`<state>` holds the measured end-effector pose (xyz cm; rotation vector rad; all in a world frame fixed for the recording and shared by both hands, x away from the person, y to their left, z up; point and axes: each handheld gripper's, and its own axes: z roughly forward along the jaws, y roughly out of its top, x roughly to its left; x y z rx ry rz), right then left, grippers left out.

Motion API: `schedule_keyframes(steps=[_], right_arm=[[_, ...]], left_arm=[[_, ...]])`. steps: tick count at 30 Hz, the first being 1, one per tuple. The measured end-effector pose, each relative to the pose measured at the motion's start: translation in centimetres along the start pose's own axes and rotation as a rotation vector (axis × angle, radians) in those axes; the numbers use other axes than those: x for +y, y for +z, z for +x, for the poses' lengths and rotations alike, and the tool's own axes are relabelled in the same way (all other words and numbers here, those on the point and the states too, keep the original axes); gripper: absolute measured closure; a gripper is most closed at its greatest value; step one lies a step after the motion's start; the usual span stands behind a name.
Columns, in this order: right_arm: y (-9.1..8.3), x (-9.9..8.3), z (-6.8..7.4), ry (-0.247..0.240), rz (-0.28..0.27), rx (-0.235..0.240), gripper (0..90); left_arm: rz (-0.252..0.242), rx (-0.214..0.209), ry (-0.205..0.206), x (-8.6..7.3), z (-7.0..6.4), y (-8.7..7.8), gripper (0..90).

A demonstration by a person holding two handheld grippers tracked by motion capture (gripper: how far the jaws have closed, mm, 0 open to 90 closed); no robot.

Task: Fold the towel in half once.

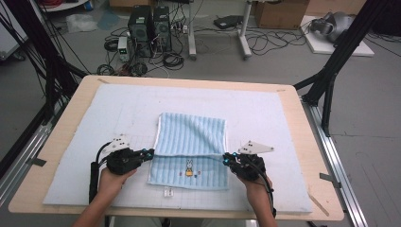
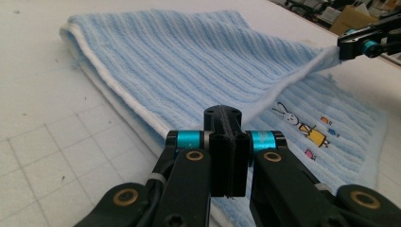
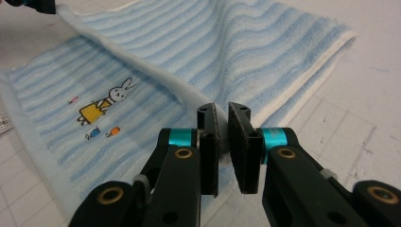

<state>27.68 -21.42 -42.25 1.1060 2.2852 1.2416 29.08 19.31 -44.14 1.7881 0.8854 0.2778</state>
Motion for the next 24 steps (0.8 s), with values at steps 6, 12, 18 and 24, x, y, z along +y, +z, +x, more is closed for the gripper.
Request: schedule_keyframes(steps=[6,12,18,24], right_arm=[[0.2,-0.2,0.3,0.003,-0.008,0.015,82.5],[0.2,0.3,0.1,0.015,-0.038,0.024,82.5],[0.4,-0.1,-0.1,0.020,-0.023,0.024,82.5],[0.3,-0.1,-0.1,0.025,-0.025,0.027,82.5]], left_arm=[[0.031,0.036,-0.022,-0.4,0.3,0.4,64.3],[0.049,0.038,-0.030,-0.3,0.3,0.9,47.2],[0.095,0.047,0.011,-0.2,-0.4,1.7,49.4],[0.187,0.128,0.148,-0.2,-1.8,2.8,62.6]])
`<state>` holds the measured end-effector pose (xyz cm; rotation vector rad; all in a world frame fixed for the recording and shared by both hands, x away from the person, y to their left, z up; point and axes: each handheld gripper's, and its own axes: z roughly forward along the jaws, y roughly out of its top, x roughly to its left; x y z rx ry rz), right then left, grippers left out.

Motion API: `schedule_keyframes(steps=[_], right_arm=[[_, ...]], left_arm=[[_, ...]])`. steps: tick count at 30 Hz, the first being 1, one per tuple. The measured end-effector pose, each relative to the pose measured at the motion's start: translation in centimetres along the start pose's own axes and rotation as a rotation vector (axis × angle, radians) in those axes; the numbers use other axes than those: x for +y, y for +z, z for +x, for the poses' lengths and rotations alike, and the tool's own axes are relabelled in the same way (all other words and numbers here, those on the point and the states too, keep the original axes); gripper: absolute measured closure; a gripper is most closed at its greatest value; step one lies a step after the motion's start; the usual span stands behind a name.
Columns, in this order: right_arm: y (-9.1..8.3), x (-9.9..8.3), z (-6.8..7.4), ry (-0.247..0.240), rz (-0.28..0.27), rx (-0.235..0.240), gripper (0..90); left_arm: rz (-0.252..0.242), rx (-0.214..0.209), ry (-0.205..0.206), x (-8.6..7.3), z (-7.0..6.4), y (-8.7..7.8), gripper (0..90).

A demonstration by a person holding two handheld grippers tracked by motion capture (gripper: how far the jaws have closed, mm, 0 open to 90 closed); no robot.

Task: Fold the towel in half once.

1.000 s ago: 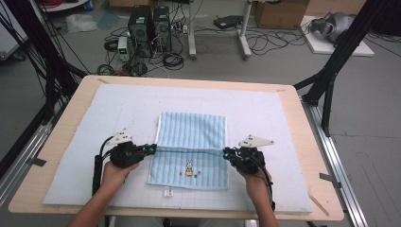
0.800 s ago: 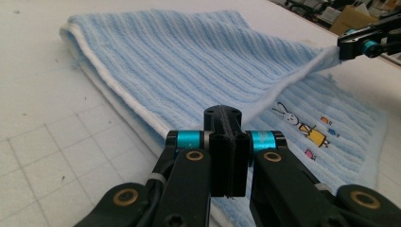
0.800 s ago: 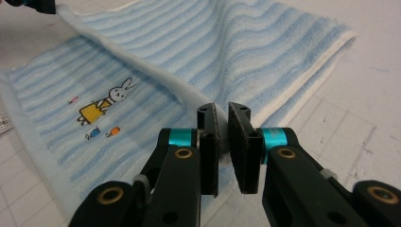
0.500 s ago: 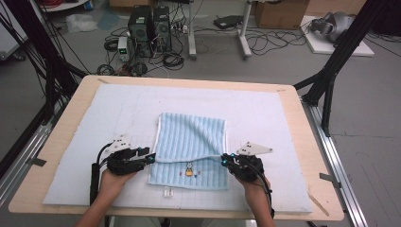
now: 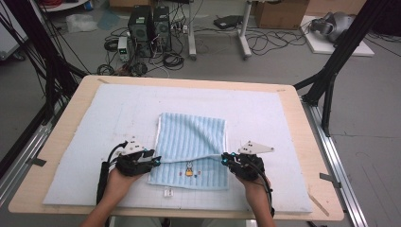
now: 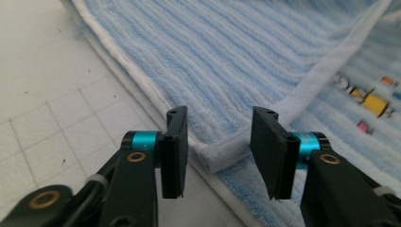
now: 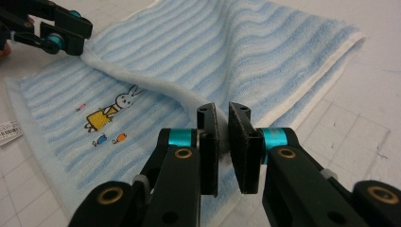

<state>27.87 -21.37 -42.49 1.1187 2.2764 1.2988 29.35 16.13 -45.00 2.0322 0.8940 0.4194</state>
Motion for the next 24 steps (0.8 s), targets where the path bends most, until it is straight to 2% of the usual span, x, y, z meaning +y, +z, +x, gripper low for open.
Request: schedule_keyframes(steps=[4,6,9,11,15,18,24], right_arm=[[0.1,0.0,0.0,-0.002,0.003,0.002,82.4],[0.2,0.0,0.0,-0.004,0.003,0.000,82.4],[0.2,0.0,0.0,-0.008,0.001,0.000,82.4],[0.1,0.0,0.0,-0.005,0.000,-0.004,82.4],[-0.1,0.0,0.1,-0.001,0.002,-0.001,82.4],[-0.3,0.0,0.2,-0.008,-0.001,0.003,82.4],[-1.3,-0.1,0.8,-0.018,-0.010,0.011,82.4]], left_arm=[[0.000,0.007,0.013,0.0,-0.1,0.0,75.8],[-0.002,0.017,0.022,0.0,-0.2,0.0,79.4],[-0.032,-0.004,-0.011,0.0,0.0,-0.2,80.0],[-0.049,-0.008,-0.019,0.0,0.1,-0.4,79.9],[-0.084,-0.019,-0.025,0.2,0.1,-1.2,79.9],[-0.093,-0.025,-0.021,0.2,0.0,-1.9,80.0],[-0.120,-0.078,-0.047,0.1,-0.4,-3.3,80.7]])
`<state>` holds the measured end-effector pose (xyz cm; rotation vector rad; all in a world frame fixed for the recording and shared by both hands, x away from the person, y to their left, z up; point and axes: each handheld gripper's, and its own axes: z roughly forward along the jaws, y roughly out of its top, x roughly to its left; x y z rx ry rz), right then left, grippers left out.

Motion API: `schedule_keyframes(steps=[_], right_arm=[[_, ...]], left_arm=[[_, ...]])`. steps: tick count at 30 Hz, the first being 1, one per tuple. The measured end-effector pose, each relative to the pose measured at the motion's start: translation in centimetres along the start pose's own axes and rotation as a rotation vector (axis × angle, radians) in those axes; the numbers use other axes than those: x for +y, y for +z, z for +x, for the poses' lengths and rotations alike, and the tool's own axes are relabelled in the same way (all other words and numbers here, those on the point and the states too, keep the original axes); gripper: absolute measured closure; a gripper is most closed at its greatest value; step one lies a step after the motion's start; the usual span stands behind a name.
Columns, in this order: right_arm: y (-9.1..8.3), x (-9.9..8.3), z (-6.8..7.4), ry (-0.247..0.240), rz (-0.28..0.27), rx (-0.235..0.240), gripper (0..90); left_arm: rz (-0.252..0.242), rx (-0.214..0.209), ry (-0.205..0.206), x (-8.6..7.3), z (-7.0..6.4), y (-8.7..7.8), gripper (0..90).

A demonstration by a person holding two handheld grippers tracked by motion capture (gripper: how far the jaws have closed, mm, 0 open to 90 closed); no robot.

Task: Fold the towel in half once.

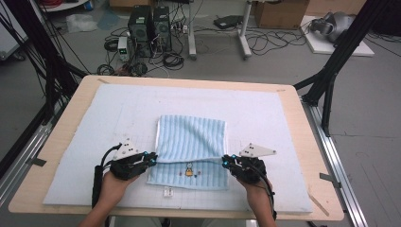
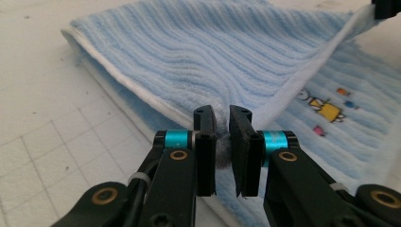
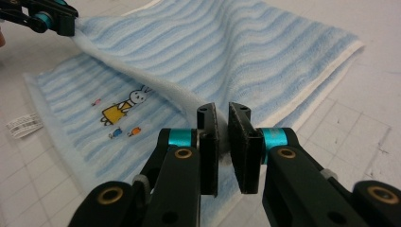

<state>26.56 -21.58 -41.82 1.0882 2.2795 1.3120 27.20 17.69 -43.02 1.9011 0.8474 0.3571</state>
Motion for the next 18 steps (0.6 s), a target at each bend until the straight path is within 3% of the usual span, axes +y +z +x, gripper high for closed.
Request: schedule_keyframes(steps=[10,18], right_arm=[[-1.7,-1.3,1.7,-0.026,0.026,0.018,82.4],[-2.4,-1.9,2.5,-0.045,0.043,0.026,82.4]], left_arm=[[0.009,-0.063,-0.019,-1.2,-1.4,-1.6,80.7],[0.015,-0.081,-0.021,-2.1,-2.2,-2.6,80.6]])
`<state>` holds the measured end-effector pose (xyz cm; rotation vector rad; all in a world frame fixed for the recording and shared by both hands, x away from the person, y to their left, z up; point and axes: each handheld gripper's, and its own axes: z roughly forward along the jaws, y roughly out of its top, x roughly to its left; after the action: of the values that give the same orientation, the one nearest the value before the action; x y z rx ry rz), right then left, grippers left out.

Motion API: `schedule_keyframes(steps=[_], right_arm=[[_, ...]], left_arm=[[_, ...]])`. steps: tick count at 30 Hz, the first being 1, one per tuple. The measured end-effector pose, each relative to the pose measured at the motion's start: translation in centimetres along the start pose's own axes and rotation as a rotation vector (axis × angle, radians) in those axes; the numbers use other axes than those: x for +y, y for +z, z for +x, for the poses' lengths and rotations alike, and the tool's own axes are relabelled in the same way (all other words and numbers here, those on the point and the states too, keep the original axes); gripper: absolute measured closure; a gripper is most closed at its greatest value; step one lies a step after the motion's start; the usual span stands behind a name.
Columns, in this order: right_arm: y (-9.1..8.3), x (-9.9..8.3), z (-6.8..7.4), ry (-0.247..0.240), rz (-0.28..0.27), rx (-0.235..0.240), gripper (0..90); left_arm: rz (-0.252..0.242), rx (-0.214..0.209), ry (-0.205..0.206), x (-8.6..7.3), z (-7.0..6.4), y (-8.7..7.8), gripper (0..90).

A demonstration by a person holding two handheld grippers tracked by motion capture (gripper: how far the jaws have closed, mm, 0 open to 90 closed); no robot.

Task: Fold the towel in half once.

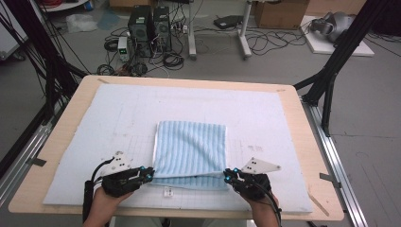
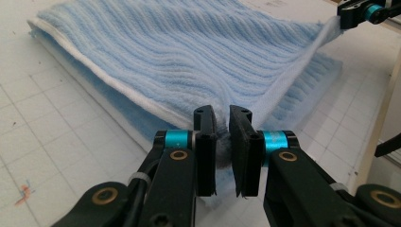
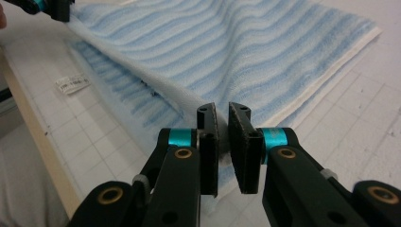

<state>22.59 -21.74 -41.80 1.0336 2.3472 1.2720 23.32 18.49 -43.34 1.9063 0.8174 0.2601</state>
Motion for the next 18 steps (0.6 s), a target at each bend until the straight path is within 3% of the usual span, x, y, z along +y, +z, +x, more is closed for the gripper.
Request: schedule_keyframes(steps=[6,8,11,14,18], right_arm=[[0.2,-0.4,0.3,-0.004,0.034,0.003,79.1],[-0.1,-0.4,0.3,0.018,0.016,-0.007,69.8],[-0.8,-0.2,0.0,0.044,-0.030,-0.040,63.7],[-0.7,-0.1,-0.1,0.056,-0.041,-0.043,64.0],[1.0,0.0,-0.1,0.043,0.006,-0.039,64.5]], left_arm=[[0.009,-0.020,-0.026,-0.6,-0.1,0.0,79.3],[-0.014,-0.016,-0.043,-0.4,0.2,-0.3,70.5],[-0.060,0.005,-0.051,0.3,0.7,-0.8,58.5],[-0.081,0.017,-0.062,0.9,1.2,-1.0,57.9],[-0.055,0.026,-0.067,1.2,1.9,0.3,59.0]])
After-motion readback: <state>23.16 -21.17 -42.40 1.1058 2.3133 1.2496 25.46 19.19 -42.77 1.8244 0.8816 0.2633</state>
